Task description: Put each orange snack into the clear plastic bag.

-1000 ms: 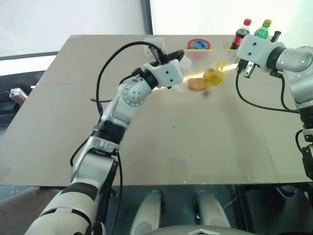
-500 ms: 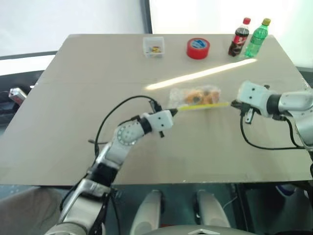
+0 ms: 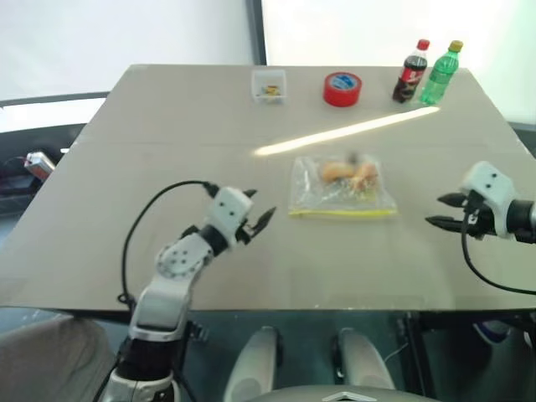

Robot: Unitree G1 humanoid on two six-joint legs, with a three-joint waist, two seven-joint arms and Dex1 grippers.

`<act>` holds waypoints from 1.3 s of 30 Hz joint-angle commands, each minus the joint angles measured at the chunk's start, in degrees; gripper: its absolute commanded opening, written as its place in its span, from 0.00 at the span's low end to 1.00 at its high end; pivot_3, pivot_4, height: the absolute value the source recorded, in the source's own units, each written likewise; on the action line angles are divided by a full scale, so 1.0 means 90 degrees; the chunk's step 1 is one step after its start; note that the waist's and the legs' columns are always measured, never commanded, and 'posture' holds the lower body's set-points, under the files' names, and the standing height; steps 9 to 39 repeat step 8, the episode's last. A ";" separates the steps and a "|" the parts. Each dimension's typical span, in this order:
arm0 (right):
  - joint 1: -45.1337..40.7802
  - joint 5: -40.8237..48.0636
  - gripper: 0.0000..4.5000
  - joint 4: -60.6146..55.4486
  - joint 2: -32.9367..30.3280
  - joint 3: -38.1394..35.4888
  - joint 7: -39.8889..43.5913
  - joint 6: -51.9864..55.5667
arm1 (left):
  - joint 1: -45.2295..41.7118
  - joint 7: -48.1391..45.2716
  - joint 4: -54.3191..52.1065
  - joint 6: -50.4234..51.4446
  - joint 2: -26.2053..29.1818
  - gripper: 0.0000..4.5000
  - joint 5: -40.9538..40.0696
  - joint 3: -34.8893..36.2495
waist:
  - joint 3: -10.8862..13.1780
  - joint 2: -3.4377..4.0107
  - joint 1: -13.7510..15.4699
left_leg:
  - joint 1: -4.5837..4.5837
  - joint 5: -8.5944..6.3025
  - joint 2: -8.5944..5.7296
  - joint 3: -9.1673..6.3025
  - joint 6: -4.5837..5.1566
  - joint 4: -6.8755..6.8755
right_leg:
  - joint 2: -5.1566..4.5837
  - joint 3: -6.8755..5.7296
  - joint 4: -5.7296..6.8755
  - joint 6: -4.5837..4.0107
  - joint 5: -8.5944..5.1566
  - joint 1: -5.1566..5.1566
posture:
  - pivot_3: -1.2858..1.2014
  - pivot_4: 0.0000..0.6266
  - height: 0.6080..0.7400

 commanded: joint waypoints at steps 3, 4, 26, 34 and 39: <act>0.0104 0.0737 0.59 0.1108 0.0019 -0.0580 0.0731 -0.0907 | 0.0826 -0.0193 -0.1063 0.0848 0.0265 0.66 -0.1067 0.0892 | 0.0001 -0.0002 0.0036 | -0.0005 -0.0003 0.0005 0.0001 0.0005 0.0001 | -0.0003 0.0000 -0.0012 -0.0001 0.0001 0.0001 | 0.52 0.24 1.00; 0.0126 0.0848 0.59 0.1211 -0.0015 -0.0600 0.0870 -0.0937 | 0.0837 -0.0160 -0.1058 0.0861 0.0295 0.66 -0.1144 0.1015 | 0.0001 -0.0001 0.0046 | -0.0005 -0.0003 0.0006 -0.0001 0.0005 0.0002 | -0.0003 -0.0002 -0.0014 -0.0001 0.0001 0.0003 | 0.52 0.24 1.00; 0.0391 0.0971 0.59 0.1312 -0.0226 -0.0587 0.1213 -0.1123 | 0.0789 -0.0124 -0.1004 0.0972 0.0370 0.66 -0.1544 0.1430 | 0.0000 0.0001 0.0052 | -0.0005 -0.0003 0.0009 -0.0004 0.0005 0.0002 | -0.0002 -0.0006 -0.0014 -0.0003 0.0001 0.0004 | 0.52 0.24 1.00; 0.0391 0.0971 0.59 0.1312 -0.0226 -0.0587 0.1213 -0.1123 | 0.0789 -0.0124 -0.1004 0.0972 0.0370 0.66 -0.1544 0.1430 | 0.0000 0.0001 0.0052 | -0.0005 -0.0003 0.0009 -0.0004 0.0005 0.0002 | -0.0002 -0.0006 -0.0014 -0.0003 0.0001 0.0004 | 0.52 0.24 1.00; 0.0391 0.0971 0.59 0.1312 -0.0226 -0.0587 0.1213 -0.1123 | 0.0789 -0.0124 -0.1004 0.0972 0.0370 0.66 -0.1544 0.1430 | 0.0000 0.0001 0.0052 | -0.0005 -0.0003 0.0009 -0.0004 0.0005 0.0002 | -0.0002 -0.0006 -0.0014 -0.0003 0.0001 0.0004 | 0.52 0.24 1.00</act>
